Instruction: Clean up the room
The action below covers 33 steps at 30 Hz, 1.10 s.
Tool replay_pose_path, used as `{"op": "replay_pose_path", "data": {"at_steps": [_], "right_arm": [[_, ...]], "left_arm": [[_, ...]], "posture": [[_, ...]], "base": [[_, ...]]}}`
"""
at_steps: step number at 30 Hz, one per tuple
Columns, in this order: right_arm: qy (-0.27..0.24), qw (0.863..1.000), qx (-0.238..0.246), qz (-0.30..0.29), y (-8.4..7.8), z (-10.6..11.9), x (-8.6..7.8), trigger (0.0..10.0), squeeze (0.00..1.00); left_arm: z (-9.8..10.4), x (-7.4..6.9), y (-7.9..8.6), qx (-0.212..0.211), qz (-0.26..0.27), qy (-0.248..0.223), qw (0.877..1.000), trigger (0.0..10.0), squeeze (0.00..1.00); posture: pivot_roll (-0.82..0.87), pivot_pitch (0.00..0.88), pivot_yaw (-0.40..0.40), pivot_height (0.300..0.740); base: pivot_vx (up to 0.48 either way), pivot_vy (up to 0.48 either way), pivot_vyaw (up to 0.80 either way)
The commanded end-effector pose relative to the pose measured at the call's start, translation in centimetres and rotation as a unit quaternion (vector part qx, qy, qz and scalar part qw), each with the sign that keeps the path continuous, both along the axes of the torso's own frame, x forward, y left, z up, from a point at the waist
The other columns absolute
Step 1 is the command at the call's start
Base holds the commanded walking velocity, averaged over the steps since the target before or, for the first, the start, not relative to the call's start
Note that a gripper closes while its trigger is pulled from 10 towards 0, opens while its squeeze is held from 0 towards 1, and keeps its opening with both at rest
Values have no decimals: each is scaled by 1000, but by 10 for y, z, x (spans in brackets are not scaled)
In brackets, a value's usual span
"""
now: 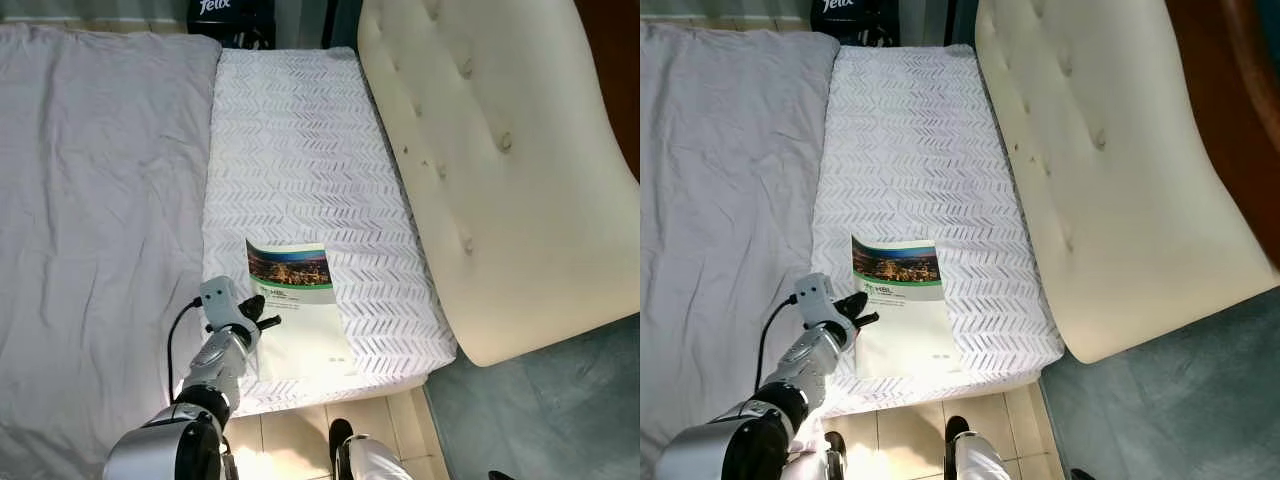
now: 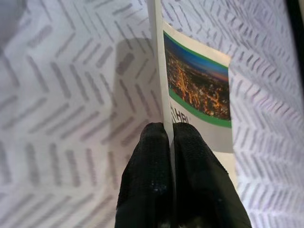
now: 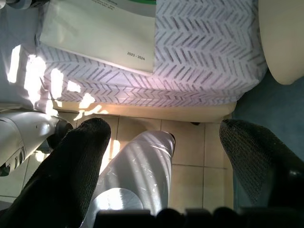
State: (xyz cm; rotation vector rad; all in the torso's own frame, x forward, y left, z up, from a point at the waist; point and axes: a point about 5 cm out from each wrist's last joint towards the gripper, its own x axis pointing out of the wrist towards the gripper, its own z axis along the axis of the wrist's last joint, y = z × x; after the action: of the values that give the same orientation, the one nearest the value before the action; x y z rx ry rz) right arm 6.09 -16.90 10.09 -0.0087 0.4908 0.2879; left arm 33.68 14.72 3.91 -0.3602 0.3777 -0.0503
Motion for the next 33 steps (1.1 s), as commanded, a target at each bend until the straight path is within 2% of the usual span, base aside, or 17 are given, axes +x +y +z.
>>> {"op": "replay_pose_path", "data": {"at_steps": [1,5,13,14,15,16,20,24,27,31,33], "right_arm": [[21,1000,-5,3,-2,-5,-4,10000,0],[23,1000,-6,2,-3,-3,-6,10000,0],[26,1000,-5,5,-2,-2,-6,10000,0],[26,1000,-5,4,-2,-2,-6,10000,0],[26,1000,-5,3,-2,-2,-7,10000,0],[26,1000,-5,2,-2,-2,-7,10000,0],[26,1000,-5,2,-2,-1,-7,10000,0],[26,1000,-4,3,-1,-1,-5,10000,0],[26,1000,-4,3,-1,-1,-4,10000,0],[25,1000,-3,3,-1,-2,-3,10000,0],[23,1000,-2,2,0,-4,-1,10000,0]], "left_arm": [[-8,-7,-1,31,-18,13,999,10000,0],[2,1,15,103,-36,-4,994,10000,0],[14,9,14,140,-66,-27,988,10000,0],[15,10,18,180,-78,-30,980,10000,580],[17,10,20,194,-81,-32,977,10000,580],[19,11,22,200,-81,-36,976,10000,1000],[23,14,23,207,-81,-43,974,10000,1000],[38,23,29,239,-82,-64,965,10000,1000],[42,26,30,234,-78,-68,967,10000,1000],[39,24,29,231,-78,-63,968,10000,1000],[31,18,29,216,-77,-58,971,10000,1000]], "posture": [[-405,331,-149,740],[-411,338,-154,740],[-410,346,-151,740],[-411,345,-150,740],[-411,345,-150,740],[-411,345,-150,740],[-406,350,-150,740],[-402,350,-148,740],[-397,349,-145,740],[-392,348,-143,740],[-375,333,-129,740]], "base": [[0,0,0],[0,0,0],[0,0,0],[0,0,0],[0,0,0],[0,0,0],[0,0,0],[0,0,0],[0,0,0],[0,0,0],[0,0,0]]}}
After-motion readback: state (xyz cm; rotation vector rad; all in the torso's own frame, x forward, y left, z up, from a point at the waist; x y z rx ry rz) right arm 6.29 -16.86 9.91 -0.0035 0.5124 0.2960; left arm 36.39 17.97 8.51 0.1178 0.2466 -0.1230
